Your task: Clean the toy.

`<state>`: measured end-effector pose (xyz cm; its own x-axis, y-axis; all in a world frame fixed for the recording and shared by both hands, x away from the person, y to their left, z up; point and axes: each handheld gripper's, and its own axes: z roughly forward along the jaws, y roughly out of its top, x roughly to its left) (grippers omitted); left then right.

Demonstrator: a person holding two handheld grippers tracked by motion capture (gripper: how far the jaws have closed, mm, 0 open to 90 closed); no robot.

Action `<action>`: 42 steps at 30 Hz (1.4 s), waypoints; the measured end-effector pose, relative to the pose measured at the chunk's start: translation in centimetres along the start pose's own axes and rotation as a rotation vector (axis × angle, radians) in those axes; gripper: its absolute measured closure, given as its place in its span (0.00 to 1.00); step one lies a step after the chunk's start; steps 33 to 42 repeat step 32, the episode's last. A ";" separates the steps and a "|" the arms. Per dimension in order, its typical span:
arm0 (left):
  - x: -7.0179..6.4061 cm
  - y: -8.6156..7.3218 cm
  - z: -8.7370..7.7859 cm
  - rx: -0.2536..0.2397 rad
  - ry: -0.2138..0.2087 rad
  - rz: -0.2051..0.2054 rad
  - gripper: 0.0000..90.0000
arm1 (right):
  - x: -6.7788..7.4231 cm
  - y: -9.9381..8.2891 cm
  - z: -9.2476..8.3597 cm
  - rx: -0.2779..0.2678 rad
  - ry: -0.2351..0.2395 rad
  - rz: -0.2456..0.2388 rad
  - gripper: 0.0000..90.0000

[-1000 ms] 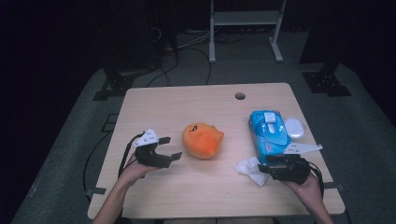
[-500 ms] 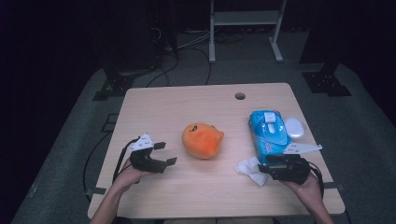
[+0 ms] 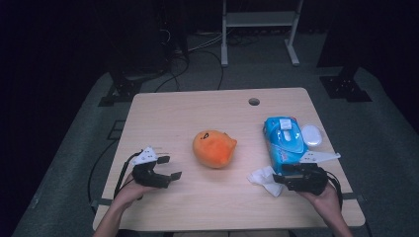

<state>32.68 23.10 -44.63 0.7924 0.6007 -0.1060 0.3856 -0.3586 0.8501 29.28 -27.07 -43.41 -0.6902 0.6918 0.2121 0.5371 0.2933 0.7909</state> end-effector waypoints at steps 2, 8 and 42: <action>0.0 -0.2 -0.1 0.006 0.002 -0.001 0.19 | 0.0 0.0 0.0 0.001 0.000 -0.001 0.44; 0.1 -1.0 -0.5 0.015 0.009 -0.013 0.18 | 0.1 0.0 0.1 0.002 0.002 -0.006 0.44; -0.1 -2.8 -1.0 0.026 0.048 -0.049 0.13 | 0.6 -0.1 0.1 0.011 -0.003 -0.035 0.41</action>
